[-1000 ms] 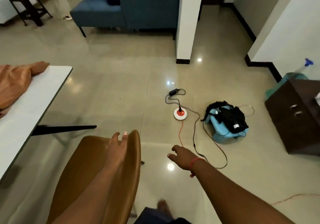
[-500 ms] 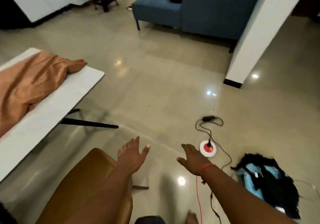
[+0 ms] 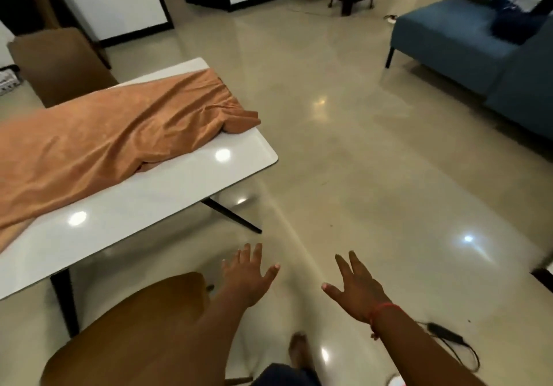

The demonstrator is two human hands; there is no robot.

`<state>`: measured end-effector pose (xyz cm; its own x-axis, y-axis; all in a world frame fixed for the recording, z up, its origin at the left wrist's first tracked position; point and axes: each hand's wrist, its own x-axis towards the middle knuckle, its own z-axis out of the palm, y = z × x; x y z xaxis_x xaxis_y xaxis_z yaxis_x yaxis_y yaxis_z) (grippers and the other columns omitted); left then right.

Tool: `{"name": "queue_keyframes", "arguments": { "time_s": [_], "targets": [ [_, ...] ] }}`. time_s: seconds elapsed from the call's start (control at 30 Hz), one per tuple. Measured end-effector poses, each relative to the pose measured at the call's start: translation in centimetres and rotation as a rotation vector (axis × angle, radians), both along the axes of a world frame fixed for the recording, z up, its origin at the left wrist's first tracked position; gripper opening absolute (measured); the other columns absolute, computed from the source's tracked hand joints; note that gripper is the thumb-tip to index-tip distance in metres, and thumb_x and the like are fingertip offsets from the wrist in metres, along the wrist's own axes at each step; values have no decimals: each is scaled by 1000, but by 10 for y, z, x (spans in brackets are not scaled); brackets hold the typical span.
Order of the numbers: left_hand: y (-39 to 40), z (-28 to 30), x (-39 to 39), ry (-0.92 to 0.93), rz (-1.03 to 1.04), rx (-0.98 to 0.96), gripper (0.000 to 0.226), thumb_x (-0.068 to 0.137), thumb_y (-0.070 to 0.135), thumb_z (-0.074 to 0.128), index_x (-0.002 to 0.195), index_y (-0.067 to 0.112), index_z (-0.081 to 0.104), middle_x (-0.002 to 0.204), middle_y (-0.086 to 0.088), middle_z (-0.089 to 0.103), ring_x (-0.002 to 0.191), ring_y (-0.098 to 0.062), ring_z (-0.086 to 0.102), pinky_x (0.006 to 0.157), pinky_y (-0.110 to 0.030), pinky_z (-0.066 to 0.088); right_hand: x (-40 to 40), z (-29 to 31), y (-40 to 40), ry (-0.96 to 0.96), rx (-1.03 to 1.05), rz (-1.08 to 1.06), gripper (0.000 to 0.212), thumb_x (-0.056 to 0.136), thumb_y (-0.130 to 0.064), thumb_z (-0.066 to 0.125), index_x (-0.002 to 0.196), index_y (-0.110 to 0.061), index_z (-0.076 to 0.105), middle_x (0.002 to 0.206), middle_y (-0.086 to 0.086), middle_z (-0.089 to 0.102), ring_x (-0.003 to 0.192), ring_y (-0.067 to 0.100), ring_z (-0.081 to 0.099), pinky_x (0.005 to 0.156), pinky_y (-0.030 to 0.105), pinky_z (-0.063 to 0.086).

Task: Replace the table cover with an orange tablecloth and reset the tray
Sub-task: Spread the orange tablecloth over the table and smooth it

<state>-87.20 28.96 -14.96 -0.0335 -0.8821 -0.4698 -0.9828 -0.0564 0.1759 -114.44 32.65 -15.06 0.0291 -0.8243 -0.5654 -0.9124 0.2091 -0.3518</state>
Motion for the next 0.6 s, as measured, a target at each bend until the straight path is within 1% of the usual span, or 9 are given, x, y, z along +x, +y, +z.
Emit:
{"name": "queue_keyframes", "arguments": {
  "time_s": [0.07, 0.1, 0.17, 0.27, 0.4, 0.5, 0.6],
  "targets": [
    [-38, 3, -19, 22, 27, 0, 92, 81, 84, 6, 156, 32, -1, 166, -3, -1, 152, -28, 5, 120, -54, 8, -10, 8, -44, 10, 3, 51, 89, 88, -76, 37, 158, -34, 2, 166, 0, -13, 154, 24, 5, 120, 50, 23],
    [-59, 6, -29, 38, 42, -4, 87, 85, 82, 11, 156, 33, 0, 166, -2, 0, 152, -28, 6, 120, -54, 8, -16, 13, -68, 9, 2, 56, 88, 89, -76, 38, 158, -34, 3, 166, 0, -13, 154, 24, 3, 120, 50, 22],
    [-101, 15, -47, 62, 75, -38, 84, 87, 79, 16, 156, 33, 3, 166, -2, 3, 151, -27, 8, 120, -53, 10, -28, 22, -116, 3, 4, 75, 87, 89, -75, 38, 158, -34, 3, 166, 0, -13, 154, 24, 2, 120, 51, 21],
    [-165, 25, -66, 92, 164, -96, 82, 90, 76, 19, 157, 30, 8, 165, -3, 8, 151, -26, 11, 121, -50, 12, -45, 27, -187, 12, -14, 163, 86, 90, -75, 36, 158, -35, 2, 166, -1, -14, 154, 24, 2, 121, 51, 19],
    [-248, 26, -83, 199, 353, -223, 73, 98, 62, 29, 156, 19, 20, 163, -7, 20, 148, -25, 21, 121, -41, 17, -63, 26, -305, -5, -42, 269, 87, 88, -76, 37, 158, -35, 5, 167, -2, -12, 154, 23, 5, 120, 51, 22],
    [-290, 26, -91, 212, 514, -273, 68, 101, 52, 37, 153, 9, 28, 158, -11, 31, 144, -27, 30, 119, -37, 22, -69, 32, -379, -40, -21, 377, 86, 89, -75, 39, 158, -35, 5, 167, -3, -12, 154, 22, 3, 120, 51, 21],
    [-323, 32, -99, 308, 735, -305, 58, 102, 40, 42, 150, 9, 34, 155, -9, 36, 142, -25, 33, 116, -33, 25, -72, 39, -439, -37, -12, 521, 86, 89, -75, 38, 158, -36, 4, 167, -5, -11, 154, 21, 4, 121, 50, 20]
  ]
}}
